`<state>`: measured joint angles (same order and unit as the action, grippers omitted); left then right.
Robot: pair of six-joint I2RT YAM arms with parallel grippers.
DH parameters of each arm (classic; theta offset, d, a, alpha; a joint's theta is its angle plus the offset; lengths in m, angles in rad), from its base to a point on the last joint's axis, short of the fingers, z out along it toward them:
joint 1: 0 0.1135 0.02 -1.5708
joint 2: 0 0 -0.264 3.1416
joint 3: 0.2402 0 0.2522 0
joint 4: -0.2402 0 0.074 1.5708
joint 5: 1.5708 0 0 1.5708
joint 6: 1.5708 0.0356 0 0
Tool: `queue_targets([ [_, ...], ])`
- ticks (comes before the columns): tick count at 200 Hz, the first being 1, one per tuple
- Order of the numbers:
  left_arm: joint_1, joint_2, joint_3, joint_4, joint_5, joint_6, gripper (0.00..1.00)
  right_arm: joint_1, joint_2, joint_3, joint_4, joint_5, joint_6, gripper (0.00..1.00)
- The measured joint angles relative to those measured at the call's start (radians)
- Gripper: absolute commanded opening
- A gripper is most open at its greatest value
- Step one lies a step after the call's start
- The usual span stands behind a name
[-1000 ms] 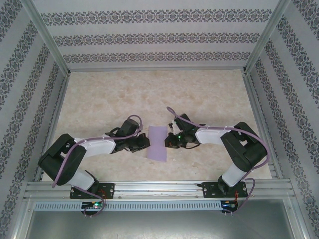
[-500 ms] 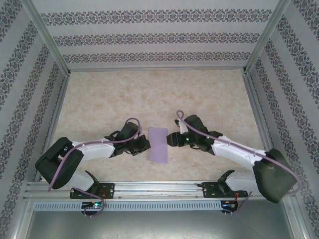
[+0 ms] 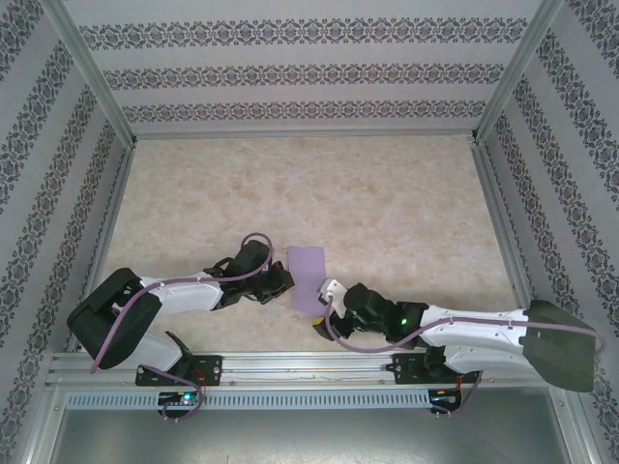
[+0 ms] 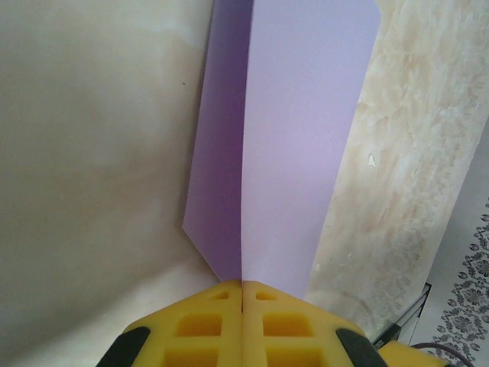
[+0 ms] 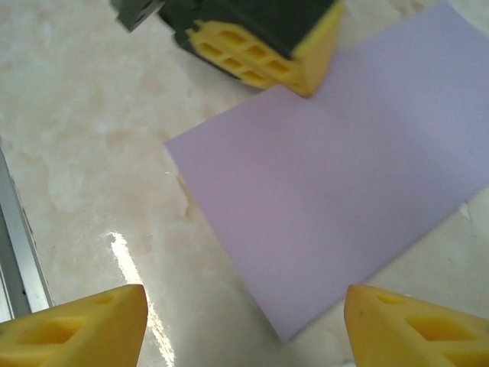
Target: Fold a paper plane with a square sheet of paper (fold left side to right side)
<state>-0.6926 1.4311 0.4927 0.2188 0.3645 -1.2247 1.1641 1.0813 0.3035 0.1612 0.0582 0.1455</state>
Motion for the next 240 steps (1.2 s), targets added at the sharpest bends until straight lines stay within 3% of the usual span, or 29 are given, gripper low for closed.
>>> queue_targets([
  [57,-0.015,0.0,0.0,0.007,-0.003,-0.014,0.0,0.102,0.236,0.095,0.039,0.174,-0.109,0.75],
  [104,-0.018,0.0,0.0,0.008,-0.004,-0.015,0.0,0.102,0.341,0.177,0.089,0.233,-0.148,0.68],
  [130,-0.023,0.0,0.0,0.009,-0.006,-0.017,0.0,0.102,0.362,0.186,0.101,0.242,-0.155,0.58],
  [177,-0.027,0.003,0.0,0.019,-0.007,-0.019,0.0,0.102,0.362,0.186,0.105,0.244,-0.148,0.25],
  [211,-0.027,0.007,0.0,0.017,-0.015,-0.017,0.1,0.101,0.358,0.185,0.101,0.229,-0.114,0.01],
  [240,-0.025,-0.005,0.004,-0.017,-0.038,0.002,0.21,0.078,0.329,0.174,0.097,0.177,-0.065,0.0],
])
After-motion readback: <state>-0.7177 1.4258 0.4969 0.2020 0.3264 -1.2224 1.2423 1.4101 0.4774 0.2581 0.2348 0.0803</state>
